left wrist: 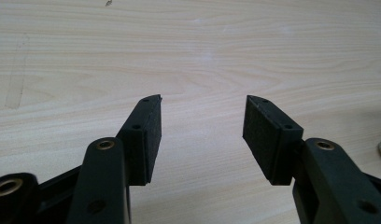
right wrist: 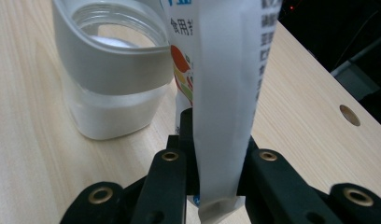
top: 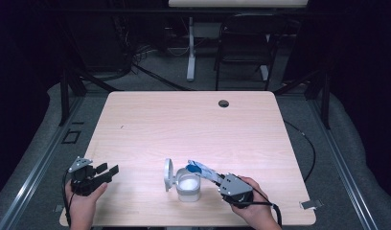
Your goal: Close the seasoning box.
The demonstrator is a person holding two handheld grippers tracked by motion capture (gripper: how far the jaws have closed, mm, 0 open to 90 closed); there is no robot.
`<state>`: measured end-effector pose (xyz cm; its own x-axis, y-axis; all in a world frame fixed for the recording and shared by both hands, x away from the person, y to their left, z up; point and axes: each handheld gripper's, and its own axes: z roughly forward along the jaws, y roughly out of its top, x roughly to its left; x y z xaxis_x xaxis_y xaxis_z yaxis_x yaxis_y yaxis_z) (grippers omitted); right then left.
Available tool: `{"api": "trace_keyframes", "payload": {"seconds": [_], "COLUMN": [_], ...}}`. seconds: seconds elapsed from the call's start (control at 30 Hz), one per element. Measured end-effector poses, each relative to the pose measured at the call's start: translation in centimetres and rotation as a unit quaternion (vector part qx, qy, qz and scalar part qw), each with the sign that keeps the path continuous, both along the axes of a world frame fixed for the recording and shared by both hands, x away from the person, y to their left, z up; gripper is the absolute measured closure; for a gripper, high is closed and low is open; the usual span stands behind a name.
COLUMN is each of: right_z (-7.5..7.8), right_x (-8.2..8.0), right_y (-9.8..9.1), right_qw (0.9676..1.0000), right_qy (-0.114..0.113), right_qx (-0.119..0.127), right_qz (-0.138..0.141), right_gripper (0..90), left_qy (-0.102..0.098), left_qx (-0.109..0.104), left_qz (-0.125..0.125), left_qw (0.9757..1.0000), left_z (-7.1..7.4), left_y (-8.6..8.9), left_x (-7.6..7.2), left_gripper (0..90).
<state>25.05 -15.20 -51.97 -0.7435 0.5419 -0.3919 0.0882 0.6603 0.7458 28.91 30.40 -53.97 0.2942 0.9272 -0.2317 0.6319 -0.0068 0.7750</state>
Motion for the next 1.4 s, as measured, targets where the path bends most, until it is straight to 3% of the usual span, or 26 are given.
{"api": "trace_keyframes", "payload": {"seconds": [0.13, 0.17, 0.23, 0.4, 0.63, 0.7, 0.8, 0.9, 1.27, 1.4], "right_z": [-0.1, -0.2, -0.2, -0.2, -0.2, -0.3, -0.5, -0.5, -1.6, -1.9], "right_x": [0.4, 0.7, 0.9, 1.7, 2.1, 2.4, 2.7, 2.9, 3.5, 3.8], "right_y": [-0.3, -0.7, -0.9, -2.0, -2.5, -2.7, -3.6, -4.3, -5.1, -5.2], "right_qw": [0.9998, 0.9991, 0.9987, 0.9948, 0.9903, 0.9879, 0.9793, 0.9737, 0.9668, 0.9662], "right_qy": [0.005, 0.013, 0.015, 0.018, 0.014, 0.014, 0.024, 0.028, 0.040, 0.045], "right_qx": [0.013, 0.031, 0.039, 0.075, 0.100, 0.113, 0.151, 0.172, 0.176, 0.171], "right_qz": [-0.014, -0.025, -0.031, -0.066, -0.096, -0.105, -0.133, -0.147, -0.181, -0.188], "right_gripper": [80.9, 80.9, 81.0, 81.0, 81.0, 81.0, 81.1, 81.1, 81.1, 81.1], "left_qy": [0.002, 0.002, 0.003, 0.006, 0.005, 0.005, 0.009, 0.008, 0.008, 0.013], "left_qx": [0.001, 0.003, 0.002, 0.005, 0.006, 0.007, 0.007, 0.007, 0.009, 0.009], "left_qz": [-0.002, -0.002, -0.001, -0.002, -0.001, -0.003, -0.005, -0.003, -0.003, -0.005], "left_qw": [1.0000, 1.0000, 1.0000, 1.0000, 1.0000, 1.0000, 0.9999, 0.9999, 0.9999, 0.9999], "left_z": [-0.1, -0.1, -0.1, -0.3, -0.3, -0.3, -0.3, -0.3, -0.4, -0.4], "left_y": [0.0, 0.0, -0.1, -0.2, -0.2, -0.2, -0.2, -0.1, -0.3, -0.2], "left_x": [0.0, 0.0, 0.0, 0.0, -0.1, -0.2, -0.2, -0.2, -0.1, -0.2], "left_gripper": [47.5, 47.6, 47.5, 47.6, 47.6, 47.6, 47.6, 47.6, 47.6, 47.5]}}
